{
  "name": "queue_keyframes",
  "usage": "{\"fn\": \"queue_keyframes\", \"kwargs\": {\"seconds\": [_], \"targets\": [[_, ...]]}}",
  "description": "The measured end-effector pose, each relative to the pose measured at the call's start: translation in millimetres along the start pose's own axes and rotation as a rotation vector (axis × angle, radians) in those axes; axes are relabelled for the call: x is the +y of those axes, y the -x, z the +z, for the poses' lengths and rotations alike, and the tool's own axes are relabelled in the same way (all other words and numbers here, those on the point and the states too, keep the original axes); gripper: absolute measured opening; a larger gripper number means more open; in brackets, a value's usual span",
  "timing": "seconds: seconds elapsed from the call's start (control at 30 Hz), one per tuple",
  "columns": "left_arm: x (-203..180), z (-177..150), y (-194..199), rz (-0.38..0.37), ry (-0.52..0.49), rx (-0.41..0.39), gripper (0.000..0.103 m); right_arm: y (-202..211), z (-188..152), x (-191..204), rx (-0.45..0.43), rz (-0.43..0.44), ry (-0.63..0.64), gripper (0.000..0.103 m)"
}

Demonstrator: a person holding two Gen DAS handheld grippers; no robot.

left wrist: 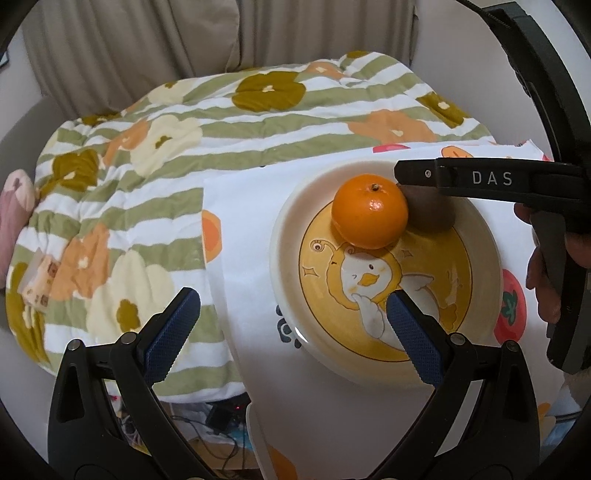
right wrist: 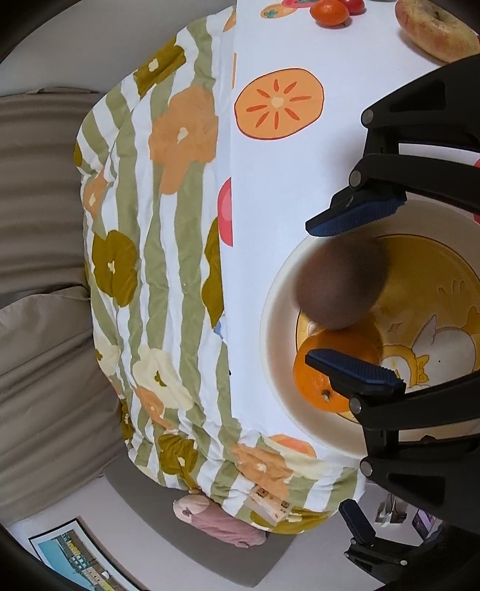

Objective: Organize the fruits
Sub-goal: 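Release the orange into the bowl with the left tool while the right tool drops the kiwi beside it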

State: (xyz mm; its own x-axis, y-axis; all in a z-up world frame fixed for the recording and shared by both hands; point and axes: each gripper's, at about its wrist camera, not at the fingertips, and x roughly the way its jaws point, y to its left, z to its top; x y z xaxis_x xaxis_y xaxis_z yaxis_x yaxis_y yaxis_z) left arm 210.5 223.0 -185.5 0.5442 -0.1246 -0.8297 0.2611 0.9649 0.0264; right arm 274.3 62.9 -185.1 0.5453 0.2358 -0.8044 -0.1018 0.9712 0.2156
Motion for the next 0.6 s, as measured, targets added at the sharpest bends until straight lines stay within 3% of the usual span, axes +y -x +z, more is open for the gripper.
{"fn": "queue_keyframes", "kwargs": {"seconds": [0.03,0.17,0.23,0.4,0.6], "targets": [[0.2,-0.5,0.8,0.002,0.001,-0.001,0.103,0.7,-0.7,1.1,-0.006,-0.001,0.008,0.06],[0.2,-3.2,3.7,0.008,0.005,0.0,0.103,3.8,-1.9,5.3,-0.03,0.003,0.035,0.084],[0.2,-3.7,5.9,0.011,0.006,-0.001,0.103,7.8,-3.0,6.4,-0.051,0.011,0.04,0.091],[-2.7,-2.6,16.2,0.031,0.012,-0.015,0.103,20.7,-4.1,5.6,-0.087,0.022,0.045,0.094],[-9.0,1.8,36.0,0.059,0.046,-0.034,0.103,42.9,-5.3,7.5,-0.056,0.0,0.105,0.094]]}}
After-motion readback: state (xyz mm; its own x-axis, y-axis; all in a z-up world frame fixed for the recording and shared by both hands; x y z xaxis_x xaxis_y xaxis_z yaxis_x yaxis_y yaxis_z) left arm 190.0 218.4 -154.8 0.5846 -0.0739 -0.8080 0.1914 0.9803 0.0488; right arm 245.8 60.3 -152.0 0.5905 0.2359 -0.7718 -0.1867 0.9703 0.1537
